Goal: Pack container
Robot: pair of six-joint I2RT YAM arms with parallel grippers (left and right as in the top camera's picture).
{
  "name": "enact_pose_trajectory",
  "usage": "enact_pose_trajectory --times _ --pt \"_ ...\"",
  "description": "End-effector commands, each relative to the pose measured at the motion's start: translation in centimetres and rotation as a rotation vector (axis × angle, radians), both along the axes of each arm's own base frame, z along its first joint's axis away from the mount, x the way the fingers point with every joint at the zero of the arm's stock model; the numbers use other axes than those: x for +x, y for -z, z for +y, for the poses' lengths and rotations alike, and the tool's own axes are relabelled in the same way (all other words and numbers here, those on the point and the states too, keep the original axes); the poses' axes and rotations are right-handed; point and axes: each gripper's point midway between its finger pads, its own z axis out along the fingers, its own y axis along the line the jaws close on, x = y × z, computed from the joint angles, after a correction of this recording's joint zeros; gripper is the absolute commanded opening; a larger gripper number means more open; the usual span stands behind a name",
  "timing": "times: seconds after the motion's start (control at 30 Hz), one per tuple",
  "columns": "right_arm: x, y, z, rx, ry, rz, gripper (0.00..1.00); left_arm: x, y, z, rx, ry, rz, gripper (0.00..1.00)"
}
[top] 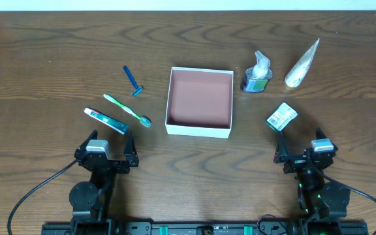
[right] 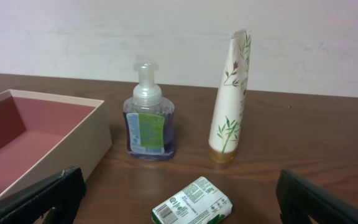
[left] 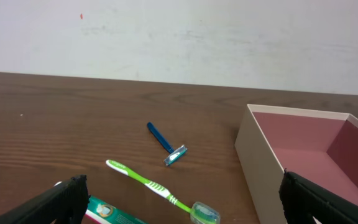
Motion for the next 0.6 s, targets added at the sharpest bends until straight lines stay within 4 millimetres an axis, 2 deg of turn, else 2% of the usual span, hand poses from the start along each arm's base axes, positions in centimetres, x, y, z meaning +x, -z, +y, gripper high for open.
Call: enact_pose_trajectory --times 0.0,0.13,0.33,0.43,0.57 --pt "0.0 0.0 -0.4 -0.008 0.016 -0.002 0.99 -0.1 1.5 -0.3 -0.003 0.017 0.047 0.98" --pt "0.0 -0.6 -0.4 -0.008 0.016 -0.026 0.99 -0.1 1.5 -0.3 -0.003 0.017 0.047 0.98" --pt "0.0 -0.4 -0.4 -0.009 0.016 -0.021 0.99 -0.1 1.5 -0.3 -0.003 0.017 0.047 0.98" --pt "0.1 -0.5 -1.2 -0.019 0.065 -0.022 0.99 -0.1 1.5 -0.3 -0.003 0.017 0.047 0.98" --pt "0.0 -0.5 -0.1 0.032 0.006 -0.019 0.99 -0.1 1.5 -0.3 -0.003 0.017 0.047 0.98"
